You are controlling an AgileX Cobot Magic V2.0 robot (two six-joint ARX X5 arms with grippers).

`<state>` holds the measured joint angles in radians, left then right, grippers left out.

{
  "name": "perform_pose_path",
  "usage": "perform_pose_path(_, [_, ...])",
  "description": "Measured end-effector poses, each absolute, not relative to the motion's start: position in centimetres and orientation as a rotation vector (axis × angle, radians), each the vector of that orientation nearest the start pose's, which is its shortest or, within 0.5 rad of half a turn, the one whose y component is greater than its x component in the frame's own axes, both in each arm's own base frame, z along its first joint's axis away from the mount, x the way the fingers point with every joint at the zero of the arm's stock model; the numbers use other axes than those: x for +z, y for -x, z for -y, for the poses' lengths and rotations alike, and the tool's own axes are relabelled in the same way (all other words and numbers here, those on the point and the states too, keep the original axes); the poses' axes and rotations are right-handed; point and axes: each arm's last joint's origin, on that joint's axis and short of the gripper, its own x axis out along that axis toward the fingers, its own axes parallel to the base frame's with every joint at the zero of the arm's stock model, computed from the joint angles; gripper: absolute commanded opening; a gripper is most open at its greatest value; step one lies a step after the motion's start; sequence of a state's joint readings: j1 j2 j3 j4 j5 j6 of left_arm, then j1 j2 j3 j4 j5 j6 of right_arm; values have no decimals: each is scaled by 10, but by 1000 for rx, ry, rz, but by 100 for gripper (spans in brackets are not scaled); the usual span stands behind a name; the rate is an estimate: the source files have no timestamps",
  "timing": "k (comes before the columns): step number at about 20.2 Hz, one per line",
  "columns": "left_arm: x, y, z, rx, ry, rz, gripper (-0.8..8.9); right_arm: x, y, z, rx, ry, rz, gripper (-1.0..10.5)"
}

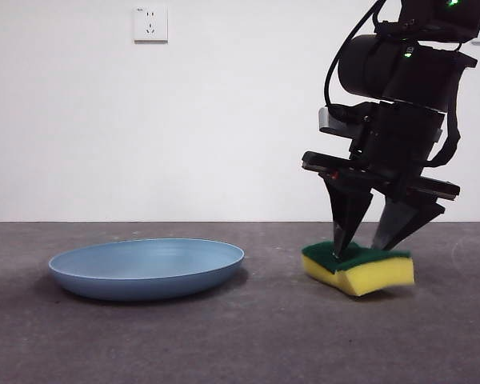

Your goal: Pick up the plate,pick up the cloth,clean the plate with the cloth

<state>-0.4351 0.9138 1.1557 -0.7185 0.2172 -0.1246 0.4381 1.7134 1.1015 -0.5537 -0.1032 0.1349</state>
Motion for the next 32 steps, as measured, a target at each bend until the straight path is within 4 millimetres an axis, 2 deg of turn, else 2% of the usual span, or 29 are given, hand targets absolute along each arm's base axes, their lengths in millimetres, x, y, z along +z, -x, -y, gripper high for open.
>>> perform_pose_path(3, [383, -150, 77, -605, 63, -542, 440, 184, -298, -143, 396, 81, -1193, 264])
perform_pose_path(5, [383, -150, 77, -606, 63, -542, 440, 186, -297, -142, 393, 84, -1207, 382])
perform_pose_path(9, [383, -150, 77, -602, 62, -541, 440, 215, -305, -145, 364, 110, -1212, 405])
perform_pose_path(10, [383, -150, 77, -602, 62, -541, 439, 224, -306, -145, 365, 108, -1207, 393])
perform_pose_path(12, [383, -150, 77, -602, 62, -540, 427, 243, -303, -145, 385, 101, -1174, 188])
perform_pose_path(13, [383, -150, 77, -602, 61, -540, 358, 254, -298, -143, 397, 100, -1143, 57])
perform_pose_path(14, [383, -150, 77, -604, 57, -539, 236, 267, -291, -141, 424, 94, -1106, -23])
perform_pose_path(15, [383, -150, 77, -606, 50, -536, 76, 283, -282, -138, 455, 85, -1054, -12])
perform_pose_path(16, [383, -150, 77, -608, 42, -534, -27, 297, -273, -137, 481, 80, -1007, -12])
perform_pose_path(21, [385, -152, 75, -557, -7, -495, -8, 368, -223, -123, 569, 65, -664, -12])
perform_pose_path(24, [386, -151, 74, -526, -42, -474, -8, 395, -192, -115, 572, 55, -459, -12])
perform_pose_path(25, [387, -148, 72, -528, -49, -446, -8, 395, -180, -112, 565, 54, -414, -12])
perform_pose_path(27, [384, -142, 69, -529, -46, -377, -8, 380, -165, -108, 559, 60, -380, -12])
perform_pose_path(29, [369, -136, 65, -496, -46, -325, -8, 353, -155, -104, 545, 65, -382, -12])
perform_pose_path(32, [345, -132, 62, -456, -47, -306, -8, 322, -145, -100, 518, 66, -404, -12])
